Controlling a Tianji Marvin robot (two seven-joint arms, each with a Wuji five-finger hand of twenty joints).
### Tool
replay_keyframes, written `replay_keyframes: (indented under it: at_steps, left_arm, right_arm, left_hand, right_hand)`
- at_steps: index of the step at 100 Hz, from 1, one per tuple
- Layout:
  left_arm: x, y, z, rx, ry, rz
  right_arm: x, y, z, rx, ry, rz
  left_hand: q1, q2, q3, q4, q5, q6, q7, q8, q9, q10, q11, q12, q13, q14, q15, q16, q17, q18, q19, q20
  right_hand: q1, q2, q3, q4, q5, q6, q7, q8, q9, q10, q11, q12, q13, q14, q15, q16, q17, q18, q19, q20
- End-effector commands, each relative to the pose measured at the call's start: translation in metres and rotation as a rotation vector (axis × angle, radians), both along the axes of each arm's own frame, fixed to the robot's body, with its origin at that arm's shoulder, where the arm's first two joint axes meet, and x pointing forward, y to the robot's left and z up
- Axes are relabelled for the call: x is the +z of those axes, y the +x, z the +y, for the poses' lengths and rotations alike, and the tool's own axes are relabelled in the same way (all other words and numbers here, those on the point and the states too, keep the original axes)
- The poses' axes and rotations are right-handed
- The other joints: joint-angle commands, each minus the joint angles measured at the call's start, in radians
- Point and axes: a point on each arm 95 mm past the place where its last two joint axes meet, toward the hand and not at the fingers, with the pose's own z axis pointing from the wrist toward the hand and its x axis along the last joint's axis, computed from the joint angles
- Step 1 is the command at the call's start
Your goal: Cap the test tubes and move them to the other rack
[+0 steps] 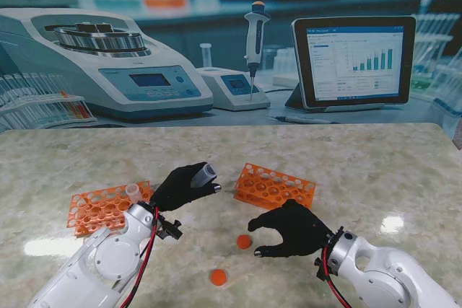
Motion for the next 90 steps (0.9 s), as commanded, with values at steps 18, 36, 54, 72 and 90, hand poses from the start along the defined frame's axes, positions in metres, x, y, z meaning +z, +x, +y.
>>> replay_keyframes:
  at_steps: [18, 36, 54, 72, 90]
  left_arm:
    - [-0.004, -0.002, 0.0, -0.037, 0.002, 0.022]
    - [-0.004, -0.002, -0.002, -0.048, 0.001, 0.029]
    - [-0.003, -0.003, -0.003, -0.058, -0.011, 0.037]
    - [-0.002, -0.004, -0.004, -0.072, -0.012, 0.041]
    - [-0.001, -0.006, -0.003, -0.078, -0.014, 0.042]
  right_arm:
    - [-0.006, -0.002, 0.012, 0.037, -0.025, -0.001]
    - [-0.009, -0.001, 0.019, 0.068, -0.054, -0.018]
    - [-0.013, -0.001, 0.024, 0.097, -0.099, -0.027]
    - [-0.017, 0.0, 0.031, 0.126, -0.133, -0.031]
    - [-0.022, 0.003, 0.04, 0.154, -0.161, -0.033]
  left_hand:
    - [0.008, 0.043, 0.043, 0.03, 0.03, -0.065, 0.097, 0.08, 0.045, 0.002, 0.036, 0.026, 0.071, -0.059, 0.129, -0.011, 0.283, -0.239, 0.5, -0.011]
    - [-0.001, 0.042, 0.045, 0.033, 0.035, -0.07, 0.096, 0.072, 0.063, -0.006, 0.031, 0.02, 0.113, -0.088, 0.15, -0.03, 0.292, -0.34, 0.569, -0.005]
    - [-0.007, 0.044, 0.046, 0.034, 0.037, -0.072, 0.095, 0.065, 0.073, -0.011, 0.025, 0.013, 0.139, -0.106, 0.15, -0.041, 0.294, -0.367, 0.579, -0.001]
    - [-0.008, 0.048, 0.046, 0.034, 0.033, -0.073, 0.094, 0.063, 0.068, -0.014, 0.023, 0.012, 0.136, -0.106, 0.149, -0.043, 0.294, -0.369, 0.579, 0.0]
    - [-0.01, 0.054, 0.043, 0.031, 0.027, -0.074, 0.093, 0.062, 0.064, -0.017, 0.021, 0.012, 0.133, -0.104, 0.144, -0.044, 0.293, -0.369, 0.574, -0.002]
  right_hand:
    - [0.074, -0.091, 0.034, 0.023, 0.027, 0.027, 0.026, 0.082, 0.023, 0.021, 0.058, 0.105, 0.063, -0.012, 0.046, 0.089, 0.024, -0.033, 0.044, 0.049]
    - [0.052, -0.179, 0.226, 0.003, 0.038, 0.028, 0.026, 0.13, 0.031, 0.022, 0.073, 0.148, 0.09, -0.016, 0.071, 0.144, 0.046, -0.049, 0.067, 0.078]
    - [0.065, -0.232, 0.317, -0.004, 0.041, 0.03, 0.03, 0.144, 0.033, 0.021, 0.085, 0.163, 0.105, -0.021, 0.092, 0.171, 0.06, -0.061, 0.083, 0.092]
    - [0.069, -0.285, 0.377, -0.01, 0.043, 0.032, 0.036, 0.159, 0.029, 0.028, 0.105, 0.186, 0.114, -0.023, 0.116, 0.205, 0.071, -0.072, 0.1, 0.108]
    - [0.088, -0.317, 0.413, -0.011, 0.048, 0.03, 0.042, 0.17, 0.028, 0.026, 0.125, 0.209, 0.119, -0.025, 0.139, 0.236, 0.079, -0.077, 0.109, 0.12]
